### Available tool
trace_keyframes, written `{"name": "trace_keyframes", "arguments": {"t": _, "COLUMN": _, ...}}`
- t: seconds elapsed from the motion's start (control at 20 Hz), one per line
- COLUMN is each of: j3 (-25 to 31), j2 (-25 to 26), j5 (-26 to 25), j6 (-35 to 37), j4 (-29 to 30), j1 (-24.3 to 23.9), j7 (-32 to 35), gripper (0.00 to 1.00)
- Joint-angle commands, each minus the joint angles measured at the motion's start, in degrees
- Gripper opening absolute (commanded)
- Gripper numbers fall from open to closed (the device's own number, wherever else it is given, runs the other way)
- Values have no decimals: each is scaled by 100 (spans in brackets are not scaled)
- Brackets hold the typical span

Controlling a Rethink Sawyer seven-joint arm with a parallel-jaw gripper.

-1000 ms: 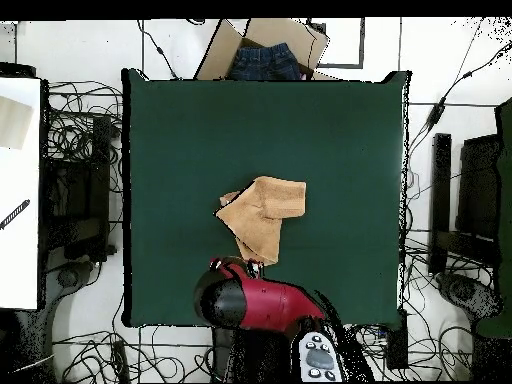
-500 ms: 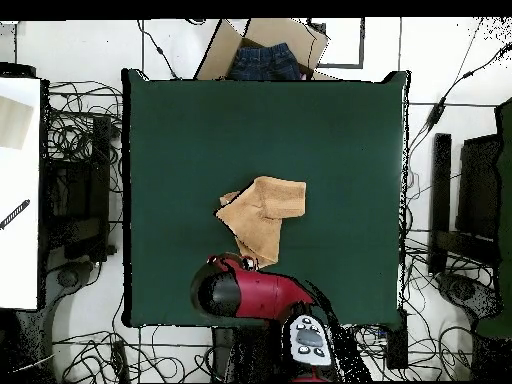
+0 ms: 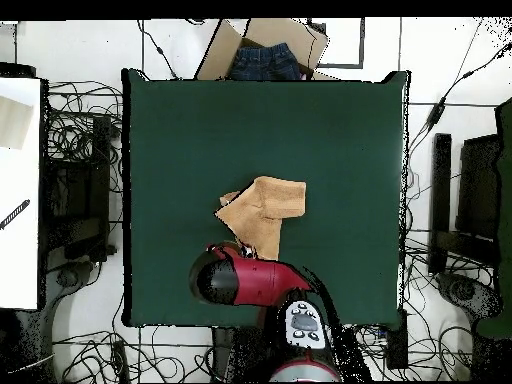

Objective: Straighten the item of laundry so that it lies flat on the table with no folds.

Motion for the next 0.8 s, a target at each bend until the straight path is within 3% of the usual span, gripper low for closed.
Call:
{"name": "trace_keyframes", "arguments": {"t": 0.05, "j3": 188, "j2": 305, "j5": -32, "j6": 211, "j4": -652, "j1": 151, "j7": 668, "gripper": 100}}
{"name": "trace_keyframes", "arguments": {"t": 0.45, "j3": 335, "j2": 598, "j5": -50, "j6": 209, "j4": -930, "j1": 51, "j7": 607, "gripper": 100}}
{"name": "trace_keyframes", "arguments": {"t": 0.8, "j3": 287, "j2": 1183, "j5": -110, "j6": -737, "j4": -888, "j1": 154, "j7": 930, "gripper": 100}}
